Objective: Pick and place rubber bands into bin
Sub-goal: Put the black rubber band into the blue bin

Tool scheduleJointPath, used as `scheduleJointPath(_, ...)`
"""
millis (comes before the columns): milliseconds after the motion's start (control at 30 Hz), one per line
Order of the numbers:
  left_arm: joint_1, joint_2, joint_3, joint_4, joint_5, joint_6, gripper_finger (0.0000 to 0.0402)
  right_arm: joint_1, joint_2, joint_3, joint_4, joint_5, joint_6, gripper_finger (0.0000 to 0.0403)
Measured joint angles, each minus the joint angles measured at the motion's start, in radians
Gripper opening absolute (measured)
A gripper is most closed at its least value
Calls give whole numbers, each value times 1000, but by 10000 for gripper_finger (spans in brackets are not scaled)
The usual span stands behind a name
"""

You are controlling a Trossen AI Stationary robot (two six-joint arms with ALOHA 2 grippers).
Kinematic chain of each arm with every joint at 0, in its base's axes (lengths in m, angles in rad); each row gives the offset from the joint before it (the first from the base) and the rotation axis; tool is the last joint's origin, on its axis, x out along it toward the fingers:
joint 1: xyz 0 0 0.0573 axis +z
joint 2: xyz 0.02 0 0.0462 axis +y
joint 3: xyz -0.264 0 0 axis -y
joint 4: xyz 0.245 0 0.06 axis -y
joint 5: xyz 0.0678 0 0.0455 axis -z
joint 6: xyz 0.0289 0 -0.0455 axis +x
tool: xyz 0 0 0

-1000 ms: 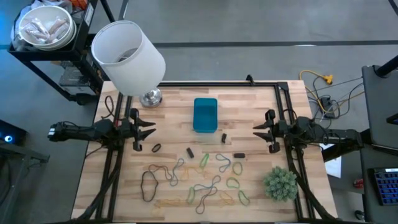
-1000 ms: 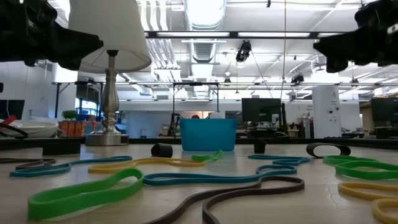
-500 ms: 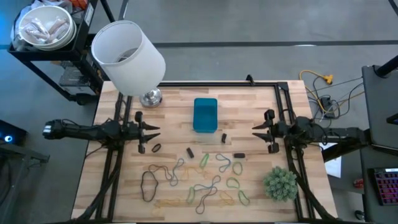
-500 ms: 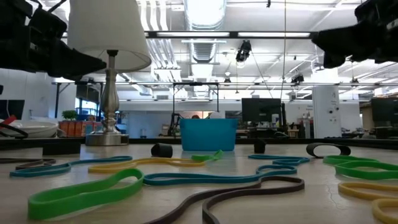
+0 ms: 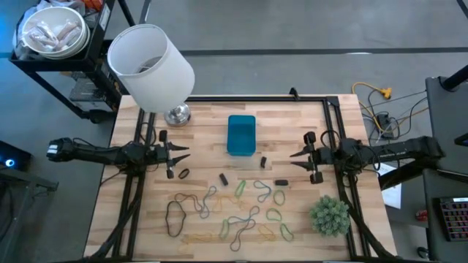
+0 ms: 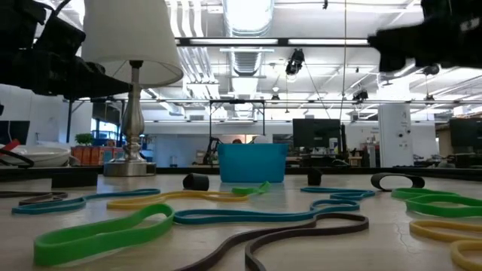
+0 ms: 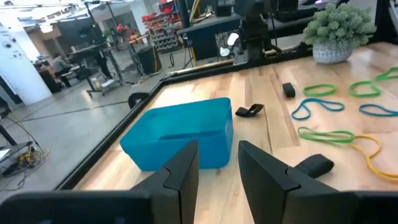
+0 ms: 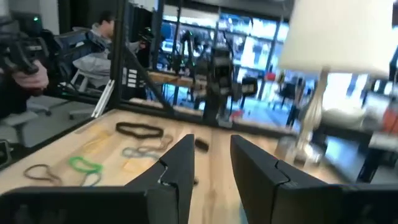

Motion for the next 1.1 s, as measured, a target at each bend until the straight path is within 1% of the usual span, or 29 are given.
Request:
scheduleJointPath(100, 0, -7, 12, 28, 0, -1, 98, 0, 36, 89, -93, 2, -55, 98)
scheduleJointPath(200, 0, -11, 23, 87, 12, 21, 98, 0, 66, 203, -277, 3, -70, 98)
scheduleJointPath(233, 0, -13, 31, 97, 35, 37, 98, 0, 79, 245, -335, 4, -67, 97)
scheduleJointPath(333, 0, -17, 65, 104, 146, 85, 98, 0, 125, 361, -507, 20, -34, 97)
scheduleJointPath(400, -1, -12, 89, 95, 186, 110, 98, 0, 166, 431, -599, 33, -20, 97)
scheduleJointPath(467, -1, 0, 124, 92, 193, 130, 98, 0, 204, 494, -687, 46, -11, 97)
scheduleJointPath(567, -1, 30, 198, 84, 196, 134, 98, 0, 256, 580, -771, 53, -4, 98)
scheduleJointPath(667, 0, 68, 299, 10, 238, 128, 98, 0, 300, 646, -832, 55, -13, 97)
scheduleJointPath(800, -1, 154, 449, -136, 275, 85, 98, 0, 338, 700, -856, 55, -18, 98)
scheduleJointPath(867, -2, 217, 519, -221, 283, 74, 98, 0, 352, 711, -860, 55, -4, 97)
scheduleJointPath(967, -12, 322, 598, -330, 308, 69, 98, 0, 367, 715, -863, 55, 79, 95)
scheduleJointPath(1100, -44, 466, 675, -424, 330, 67, 98, 0, 376, 715, -912, 54, 127, 93)
